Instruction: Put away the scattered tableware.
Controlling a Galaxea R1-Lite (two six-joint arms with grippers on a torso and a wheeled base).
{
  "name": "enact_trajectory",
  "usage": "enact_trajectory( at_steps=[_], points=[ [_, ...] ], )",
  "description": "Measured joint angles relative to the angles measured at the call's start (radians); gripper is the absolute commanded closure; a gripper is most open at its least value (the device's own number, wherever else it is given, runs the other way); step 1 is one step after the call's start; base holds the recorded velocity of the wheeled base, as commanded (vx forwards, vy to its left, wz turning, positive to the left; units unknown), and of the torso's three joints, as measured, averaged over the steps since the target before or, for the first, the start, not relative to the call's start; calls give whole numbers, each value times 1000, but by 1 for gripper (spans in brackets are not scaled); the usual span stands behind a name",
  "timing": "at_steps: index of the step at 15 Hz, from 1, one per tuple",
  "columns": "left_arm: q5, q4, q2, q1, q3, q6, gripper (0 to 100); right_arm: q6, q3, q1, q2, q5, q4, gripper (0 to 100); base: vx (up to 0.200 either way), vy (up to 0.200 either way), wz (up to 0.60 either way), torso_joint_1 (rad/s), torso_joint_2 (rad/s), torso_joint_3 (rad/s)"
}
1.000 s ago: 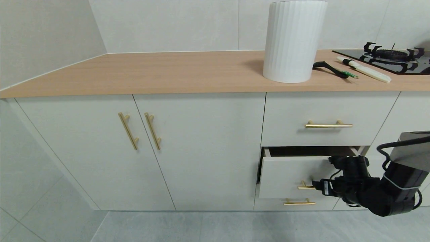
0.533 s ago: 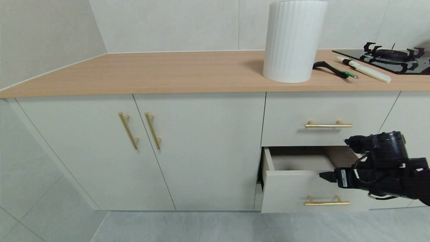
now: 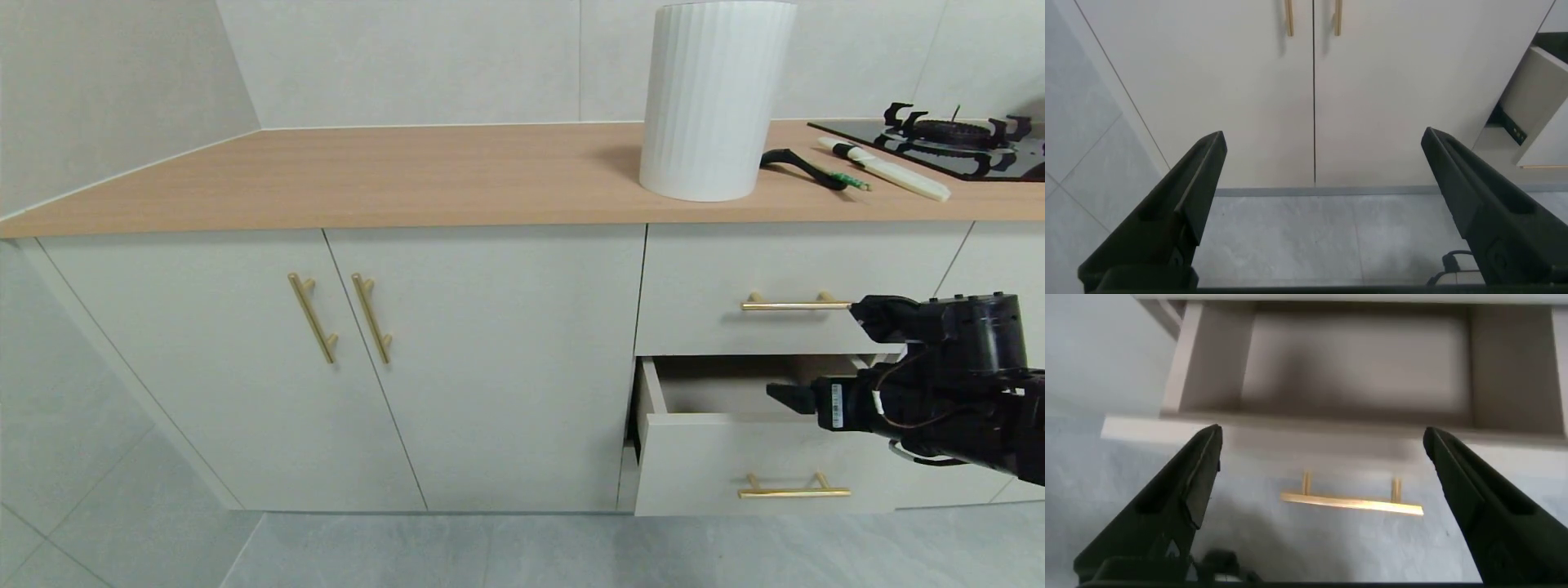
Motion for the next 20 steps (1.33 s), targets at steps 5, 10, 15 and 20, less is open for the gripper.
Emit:
enact_trajectory(
  at_steps=[5, 10, 15, 20],
  points=[
    [0, 0, 0, 0, 0, 0, 0, -3, 63, 18, 163, -77, -323, 0, 0, 0, 0, 0, 0, 0],
    [0, 0, 0, 0, 0, 0, 0, -4, 86, 56, 281, -121, -399, 0, 0, 0, 0, 0, 0, 0],
    [0, 0, 0, 0, 0, 0, 0, -9, 100, 58, 284, -121, -389, 0, 0, 0, 0, 0, 0, 0],
    [0, 0, 0, 0, 0, 0, 0, -8, 99, 58, 285, -121, -365, 0, 0, 0, 0, 0, 0, 0]
  ],
)
